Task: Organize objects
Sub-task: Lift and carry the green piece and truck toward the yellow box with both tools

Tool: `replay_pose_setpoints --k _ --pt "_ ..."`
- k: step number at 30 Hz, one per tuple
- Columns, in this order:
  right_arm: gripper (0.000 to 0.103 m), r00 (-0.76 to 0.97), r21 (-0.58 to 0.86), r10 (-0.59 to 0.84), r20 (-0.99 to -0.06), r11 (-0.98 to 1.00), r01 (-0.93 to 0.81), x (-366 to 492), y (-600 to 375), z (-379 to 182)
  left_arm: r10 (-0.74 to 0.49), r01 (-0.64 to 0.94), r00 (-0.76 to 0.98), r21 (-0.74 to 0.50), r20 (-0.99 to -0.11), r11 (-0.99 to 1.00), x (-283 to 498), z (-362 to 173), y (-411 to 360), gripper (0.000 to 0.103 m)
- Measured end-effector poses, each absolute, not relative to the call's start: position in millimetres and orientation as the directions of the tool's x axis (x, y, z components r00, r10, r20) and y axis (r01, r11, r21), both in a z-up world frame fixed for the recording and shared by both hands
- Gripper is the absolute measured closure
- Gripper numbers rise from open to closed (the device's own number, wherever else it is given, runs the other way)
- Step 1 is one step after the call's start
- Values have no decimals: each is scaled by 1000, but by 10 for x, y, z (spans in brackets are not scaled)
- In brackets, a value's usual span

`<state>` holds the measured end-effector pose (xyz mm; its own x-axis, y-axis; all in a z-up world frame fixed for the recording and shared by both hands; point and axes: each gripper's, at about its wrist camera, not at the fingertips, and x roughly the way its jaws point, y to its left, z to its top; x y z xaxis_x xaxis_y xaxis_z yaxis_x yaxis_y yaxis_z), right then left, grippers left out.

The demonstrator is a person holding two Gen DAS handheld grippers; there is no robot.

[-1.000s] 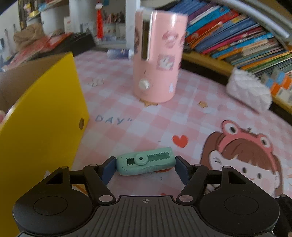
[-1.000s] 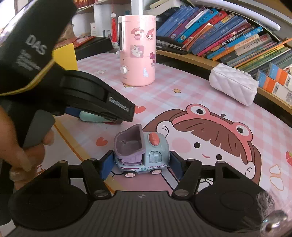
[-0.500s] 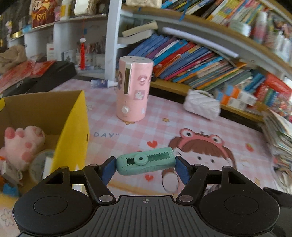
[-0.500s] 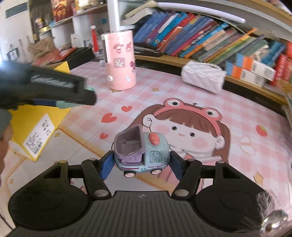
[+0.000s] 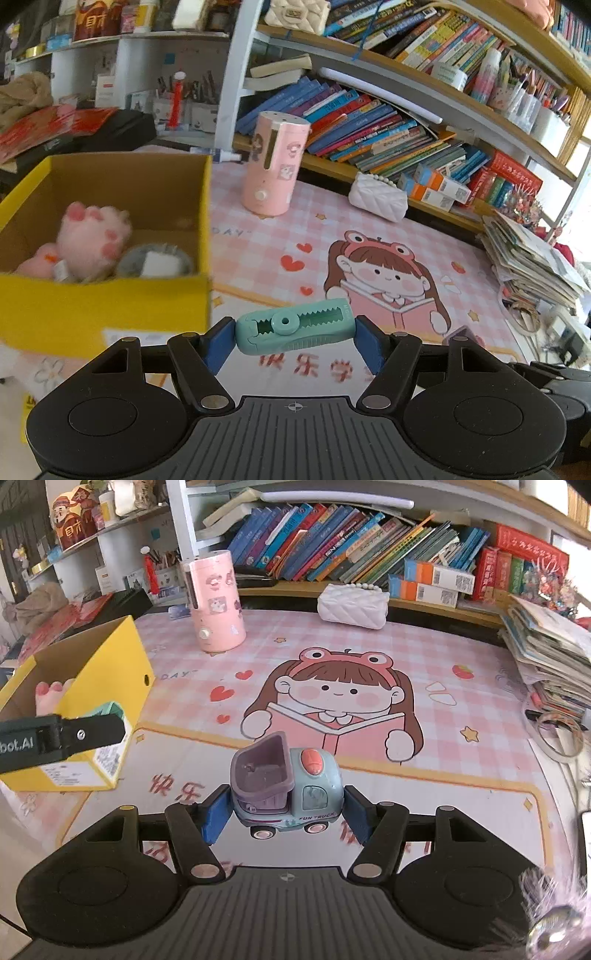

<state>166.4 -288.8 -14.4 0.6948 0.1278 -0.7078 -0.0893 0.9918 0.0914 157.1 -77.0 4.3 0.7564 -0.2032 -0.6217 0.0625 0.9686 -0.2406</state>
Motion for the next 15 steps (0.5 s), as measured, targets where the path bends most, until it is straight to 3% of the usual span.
replay_pose_setpoints --k 15 --pt "41 697 63 162 -699 984 -166 897 -2093 -36 -177 -42 750 -314 -638 949 836 7 93 34"
